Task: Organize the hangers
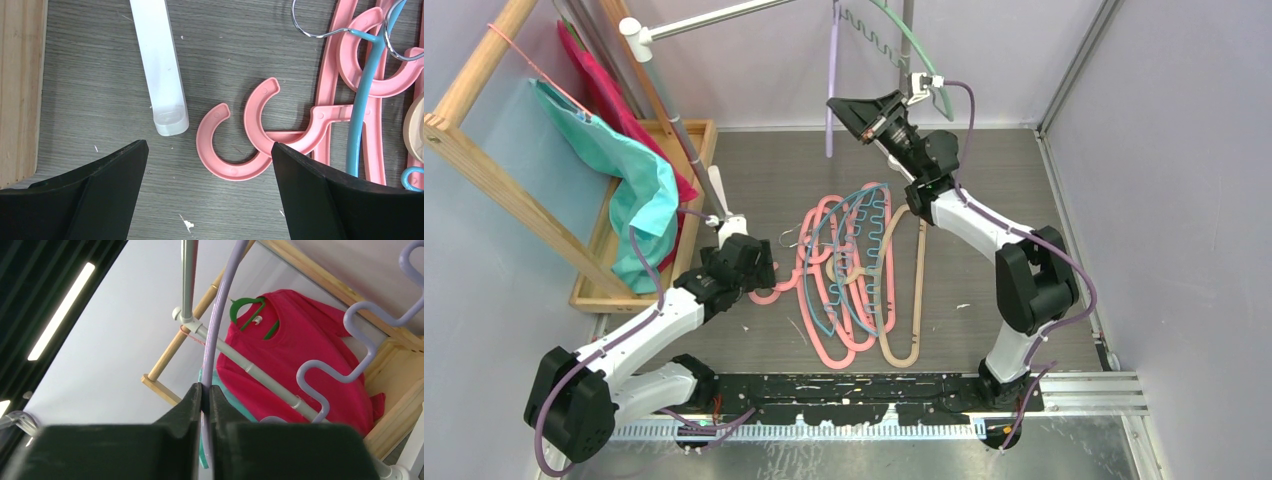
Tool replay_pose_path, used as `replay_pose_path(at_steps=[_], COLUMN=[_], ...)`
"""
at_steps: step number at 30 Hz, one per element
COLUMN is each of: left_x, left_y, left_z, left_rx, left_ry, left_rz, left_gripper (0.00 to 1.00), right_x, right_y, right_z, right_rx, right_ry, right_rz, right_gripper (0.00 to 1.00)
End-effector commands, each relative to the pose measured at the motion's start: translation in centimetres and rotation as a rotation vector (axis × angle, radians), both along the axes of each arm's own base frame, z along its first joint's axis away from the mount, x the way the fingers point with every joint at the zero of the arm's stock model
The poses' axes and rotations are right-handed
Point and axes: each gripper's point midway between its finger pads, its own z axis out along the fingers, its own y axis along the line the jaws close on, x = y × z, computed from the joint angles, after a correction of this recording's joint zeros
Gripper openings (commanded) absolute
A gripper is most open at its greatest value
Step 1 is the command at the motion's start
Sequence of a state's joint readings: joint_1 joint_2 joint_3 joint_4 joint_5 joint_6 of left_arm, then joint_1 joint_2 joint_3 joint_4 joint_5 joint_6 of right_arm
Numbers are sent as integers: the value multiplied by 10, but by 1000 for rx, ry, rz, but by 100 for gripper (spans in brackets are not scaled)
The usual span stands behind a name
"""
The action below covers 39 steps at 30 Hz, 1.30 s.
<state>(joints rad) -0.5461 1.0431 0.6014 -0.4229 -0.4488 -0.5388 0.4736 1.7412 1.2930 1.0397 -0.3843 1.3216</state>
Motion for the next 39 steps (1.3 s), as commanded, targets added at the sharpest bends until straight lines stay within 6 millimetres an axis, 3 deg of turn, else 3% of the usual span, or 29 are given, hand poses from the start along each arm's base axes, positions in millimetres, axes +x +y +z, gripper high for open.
replay_pose_path(at_steps=[1, 3, 6, 11, 14, 19, 23, 28, 31, 35, 39], left_x=[9, 9, 10, 10, 9, 11, 13, 15, 16, 18, 17], left_y=[-3, -3, -3, -4, -5, -6, -7, -8, -7, -7, -6], left_z=[12, 12, 11, 8, 5, 0, 0, -1, -3, -3, -3], left_rx=[-20, -19, -17, -16, -14, -6, -1, 7, 16, 22, 22], left_ry=[-51, -50, -46, -40, -31, -15, -12, -7, -2, 1, 1], left_rz=[15, 15, 17, 14, 11, 8, 4, 4, 9, 17, 24], left_gripper=[98, 98, 98, 98, 98, 98, 98, 98, 98, 98, 98], right_x=[-18, -21, -24, -34, -39, -41, -46, -98, -141, -183, -199], right_y=[-19, -19, -25, -50, -69, -108, -125, -113, -89, -59, -37], right_z=[38, 37, 32, 22, 3, -46, -124, -222, -267, -309, -332], right_rx=[62, 44, -4, -123, -234, -495, -834, -1139, -1277, -1385, -1453], right_ry=[-97, -106, -106, -104, -98, -21, 101, 139, 108, 66, 35], right_rz=[10, 11, -47, -235, -359, -569, -630, -550, -427, -262, -191], right_gripper=[24, 39, 53, 77, 84, 86, 84, 79, 76, 71, 70])
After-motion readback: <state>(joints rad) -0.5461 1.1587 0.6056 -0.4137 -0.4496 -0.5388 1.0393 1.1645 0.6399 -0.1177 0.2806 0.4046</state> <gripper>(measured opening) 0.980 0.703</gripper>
